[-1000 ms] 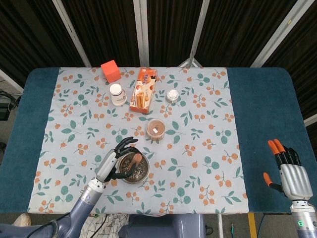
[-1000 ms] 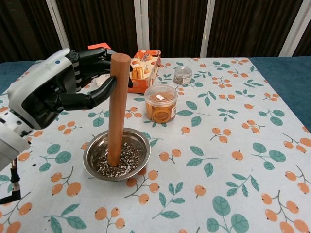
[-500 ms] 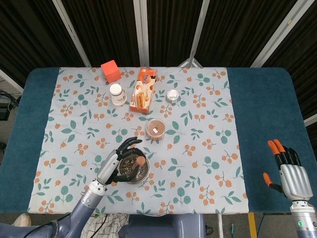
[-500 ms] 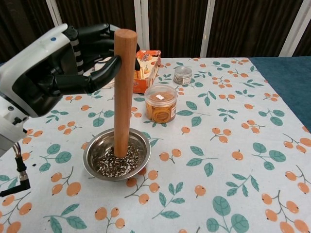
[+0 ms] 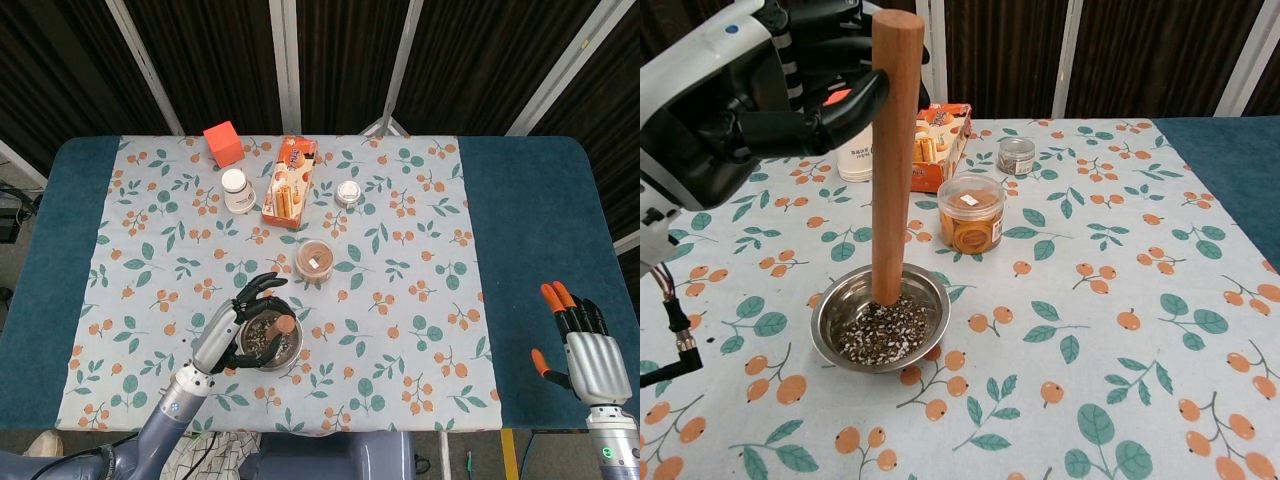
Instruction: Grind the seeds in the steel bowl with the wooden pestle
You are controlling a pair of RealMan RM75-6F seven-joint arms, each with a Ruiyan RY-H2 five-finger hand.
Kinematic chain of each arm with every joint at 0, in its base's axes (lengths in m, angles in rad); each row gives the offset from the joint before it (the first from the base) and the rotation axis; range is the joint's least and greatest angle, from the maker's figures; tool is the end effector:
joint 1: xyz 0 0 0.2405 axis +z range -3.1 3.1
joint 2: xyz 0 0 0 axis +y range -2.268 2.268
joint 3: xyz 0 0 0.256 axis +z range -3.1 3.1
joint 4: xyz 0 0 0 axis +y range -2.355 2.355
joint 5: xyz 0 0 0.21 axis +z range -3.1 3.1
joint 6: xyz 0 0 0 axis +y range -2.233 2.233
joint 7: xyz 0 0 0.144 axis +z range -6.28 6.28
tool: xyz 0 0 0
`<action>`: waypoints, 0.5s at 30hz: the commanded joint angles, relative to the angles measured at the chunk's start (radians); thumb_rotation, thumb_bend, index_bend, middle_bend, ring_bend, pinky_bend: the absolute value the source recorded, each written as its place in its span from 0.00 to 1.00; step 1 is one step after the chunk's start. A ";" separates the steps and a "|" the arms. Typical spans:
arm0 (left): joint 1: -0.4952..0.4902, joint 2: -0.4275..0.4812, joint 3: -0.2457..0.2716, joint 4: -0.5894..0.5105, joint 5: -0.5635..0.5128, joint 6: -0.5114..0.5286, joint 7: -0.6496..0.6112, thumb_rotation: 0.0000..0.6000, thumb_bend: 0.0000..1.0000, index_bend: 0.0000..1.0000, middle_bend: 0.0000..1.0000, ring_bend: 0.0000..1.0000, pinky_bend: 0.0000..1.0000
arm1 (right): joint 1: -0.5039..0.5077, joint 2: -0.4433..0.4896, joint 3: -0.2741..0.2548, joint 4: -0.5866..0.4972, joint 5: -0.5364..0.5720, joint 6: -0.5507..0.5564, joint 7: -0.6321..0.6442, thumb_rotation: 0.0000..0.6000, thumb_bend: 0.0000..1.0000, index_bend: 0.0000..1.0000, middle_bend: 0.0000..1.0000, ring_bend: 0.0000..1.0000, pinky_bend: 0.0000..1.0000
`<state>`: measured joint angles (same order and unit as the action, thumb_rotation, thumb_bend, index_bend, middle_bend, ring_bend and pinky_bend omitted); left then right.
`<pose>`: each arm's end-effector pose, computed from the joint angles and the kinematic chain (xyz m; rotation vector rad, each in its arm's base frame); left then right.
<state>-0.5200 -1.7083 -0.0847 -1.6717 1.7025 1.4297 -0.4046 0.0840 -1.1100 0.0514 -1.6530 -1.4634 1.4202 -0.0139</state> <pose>-0.0791 0.2297 -0.0013 -1.5287 -1.4696 -2.0526 -0.3117 -0.1801 0.1516 1.3854 -0.9819 0.8655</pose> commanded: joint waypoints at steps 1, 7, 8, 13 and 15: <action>-0.002 0.008 -0.009 0.004 0.001 0.001 0.024 1.00 0.72 0.67 0.65 0.16 0.10 | 0.000 0.000 0.001 0.000 0.002 0.000 0.001 1.00 0.37 0.00 0.00 0.00 0.00; -0.015 0.101 -0.047 0.010 0.016 -0.015 0.197 1.00 0.72 0.67 0.65 0.16 0.10 | -0.002 0.001 0.001 0.000 0.001 0.004 0.003 1.00 0.37 0.00 0.00 0.00 0.00; -0.016 0.124 -0.055 0.006 0.008 -0.026 0.231 1.00 0.72 0.67 0.65 0.16 0.10 | -0.002 0.001 0.001 0.000 0.000 0.004 0.003 1.00 0.37 0.00 0.00 0.00 0.00; -0.012 0.259 -0.077 -0.024 -0.040 -0.079 0.379 1.00 0.72 0.67 0.65 0.16 0.10 | -0.002 0.001 0.000 -0.001 -0.001 0.005 0.001 1.00 0.37 0.00 0.00 0.00 0.00; -0.005 0.315 -0.075 -0.011 -0.055 -0.097 0.444 1.00 0.72 0.67 0.65 0.16 0.10 | -0.002 0.001 0.000 -0.003 -0.001 0.004 0.001 1.00 0.37 0.00 0.00 0.00 0.00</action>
<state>-0.5303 -1.4609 -0.1495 -1.6822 1.6759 1.3673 -0.0334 0.0816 -1.1086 0.0514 -1.6554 -1.4641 1.4240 -0.0128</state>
